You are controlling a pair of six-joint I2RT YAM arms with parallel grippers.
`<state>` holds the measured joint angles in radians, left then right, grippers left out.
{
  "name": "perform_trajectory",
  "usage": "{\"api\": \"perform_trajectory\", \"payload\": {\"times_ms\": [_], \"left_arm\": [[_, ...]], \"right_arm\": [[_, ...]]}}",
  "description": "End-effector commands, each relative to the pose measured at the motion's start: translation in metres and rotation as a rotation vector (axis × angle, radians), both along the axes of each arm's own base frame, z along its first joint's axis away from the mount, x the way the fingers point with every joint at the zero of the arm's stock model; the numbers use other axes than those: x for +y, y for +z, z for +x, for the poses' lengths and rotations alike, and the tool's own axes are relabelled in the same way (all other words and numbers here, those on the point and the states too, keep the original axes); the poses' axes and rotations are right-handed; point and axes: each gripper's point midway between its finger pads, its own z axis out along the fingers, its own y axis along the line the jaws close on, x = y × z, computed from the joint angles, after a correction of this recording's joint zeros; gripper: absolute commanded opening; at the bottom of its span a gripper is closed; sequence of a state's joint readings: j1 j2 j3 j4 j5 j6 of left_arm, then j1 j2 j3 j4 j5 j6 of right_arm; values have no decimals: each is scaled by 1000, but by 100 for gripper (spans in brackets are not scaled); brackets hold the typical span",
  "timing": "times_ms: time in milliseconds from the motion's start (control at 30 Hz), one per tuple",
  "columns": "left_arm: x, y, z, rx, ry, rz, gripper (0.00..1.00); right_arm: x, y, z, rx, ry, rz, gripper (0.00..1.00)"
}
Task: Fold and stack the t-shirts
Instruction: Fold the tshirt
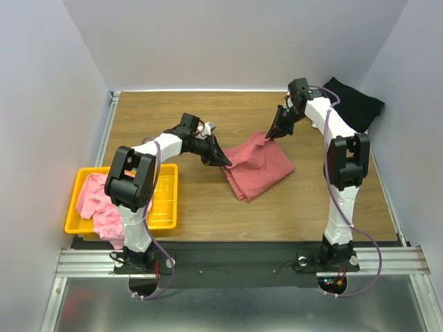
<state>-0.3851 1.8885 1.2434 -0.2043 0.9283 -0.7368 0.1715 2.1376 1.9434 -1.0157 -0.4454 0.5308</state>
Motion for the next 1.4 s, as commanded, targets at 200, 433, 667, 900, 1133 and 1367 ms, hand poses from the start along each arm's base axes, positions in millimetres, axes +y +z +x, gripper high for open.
{"api": "perform_trajectory", "payload": {"times_ms": [200, 433, 667, 900, 1133, 1367], "left_arm": [[8, 10, 29, -70, 13, -51, 0], [30, 16, 90, -145, 151, 69, 77], [61, 121, 177, -471, 350, 306, 93], [40, 102, 120, -486, 246, 399, 93], [-17, 68, 62, -434, 89, 360, 93], [-18, 18, 33, -304, 16, 393, 93]], "right_arm": [[9, 10, 36, -108, 28, 34, 1], [17, 29, 68, -209, 32, 75, 61], [-4, 100, 95, -432, 12, 110, 83], [-50, 74, 58, -408, 105, 136, 87], [-66, 55, 22, -416, 189, 150, 87], [-67, 31, 5, -414, 225, 173, 87]]}}
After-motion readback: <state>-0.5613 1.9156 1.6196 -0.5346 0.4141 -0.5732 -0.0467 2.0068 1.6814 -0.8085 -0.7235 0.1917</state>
